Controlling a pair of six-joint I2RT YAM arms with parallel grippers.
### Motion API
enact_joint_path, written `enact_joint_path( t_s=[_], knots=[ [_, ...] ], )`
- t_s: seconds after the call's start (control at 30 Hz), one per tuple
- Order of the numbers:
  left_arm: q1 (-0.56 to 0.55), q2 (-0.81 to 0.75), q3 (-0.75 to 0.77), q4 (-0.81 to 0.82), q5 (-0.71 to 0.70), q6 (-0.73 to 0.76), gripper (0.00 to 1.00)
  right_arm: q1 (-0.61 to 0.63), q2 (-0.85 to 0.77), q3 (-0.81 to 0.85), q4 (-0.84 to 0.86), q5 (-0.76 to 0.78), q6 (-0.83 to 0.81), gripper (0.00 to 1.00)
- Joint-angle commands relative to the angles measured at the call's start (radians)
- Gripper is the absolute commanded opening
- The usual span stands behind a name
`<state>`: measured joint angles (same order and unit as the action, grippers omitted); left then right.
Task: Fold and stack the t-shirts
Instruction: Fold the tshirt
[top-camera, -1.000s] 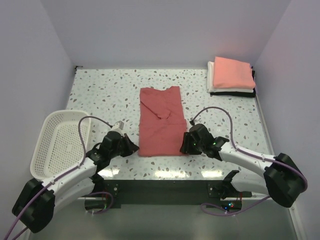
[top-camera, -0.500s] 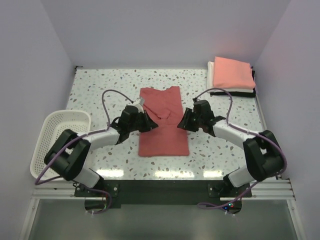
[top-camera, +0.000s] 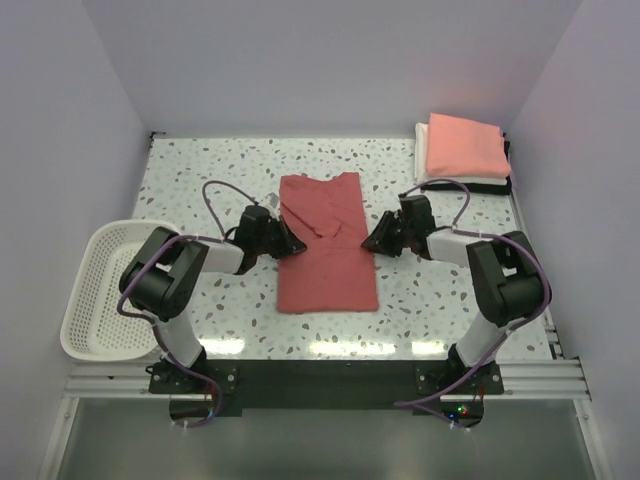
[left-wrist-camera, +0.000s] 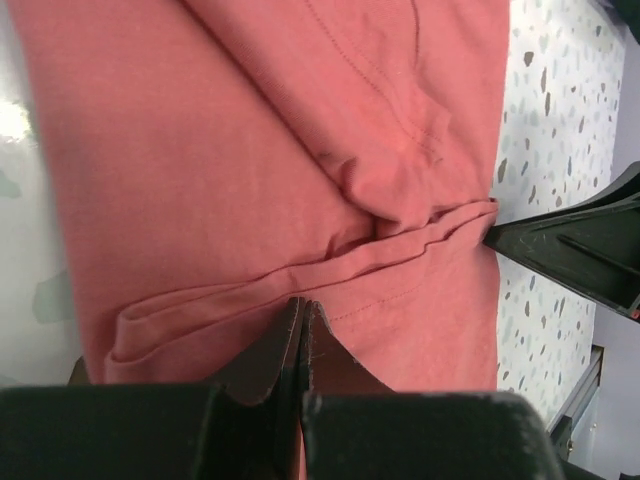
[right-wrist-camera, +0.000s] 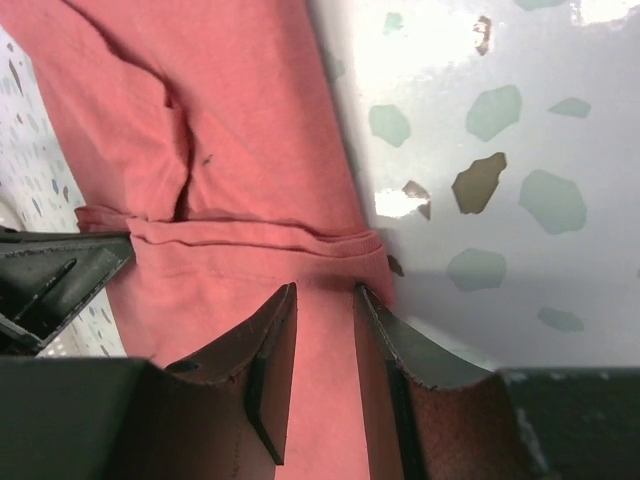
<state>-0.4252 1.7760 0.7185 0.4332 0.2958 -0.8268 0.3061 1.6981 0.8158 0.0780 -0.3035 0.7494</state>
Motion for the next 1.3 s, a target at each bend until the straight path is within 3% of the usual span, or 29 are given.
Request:
enact_joint_path(
  t_s=[0.0,0.33,0.4,0.43,0.6,0.7,0.93,1.1,1.27],
  knots=[
    [0.008,0.000,-0.017,0.052,-0.018,0.026,0.00,-0.015,0.026,0.003,0.062,-0.052,0.041,0.33],
    [0.031,-0.114,-0.004,-0.036,-0.061,0.061,0.00,-0.027,0.000,0.019,-0.027,-0.017,0.005,0.32],
    [0.032,-0.156,0.002,-0.068,-0.104,0.072,0.06,-0.028,-0.043,0.023,-0.056,-0.002,-0.014,0.32],
    [0.034,-0.199,0.002,-0.115,-0.127,0.074,0.15,-0.028,-0.058,0.028,-0.075,0.000,-0.021,0.33],
    [0.054,-0.322,-0.045,-0.244,-0.181,0.068,0.21,-0.030,-0.184,-0.007,-0.167,-0.023,-0.053,0.34],
    [0.054,-0.423,-0.103,-0.303,-0.138,0.069,0.24,-0.030,-0.274,-0.075,-0.204,-0.054,-0.073,0.37],
    [0.052,-0.751,-0.338,-0.404,0.006,0.078,0.43,-0.028,-0.484,-0.262,-0.351,-0.111,-0.123,0.41],
    [0.046,-0.845,-0.422,-0.499,0.100,0.094,0.44,-0.015,-0.571,-0.340,-0.409,-0.140,-0.125,0.41],
    [-0.020,-0.880,-0.473,-0.491,0.074,0.046,0.44,0.034,-0.571,-0.412,-0.363,-0.138,-0.082,0.41]
  ],
)
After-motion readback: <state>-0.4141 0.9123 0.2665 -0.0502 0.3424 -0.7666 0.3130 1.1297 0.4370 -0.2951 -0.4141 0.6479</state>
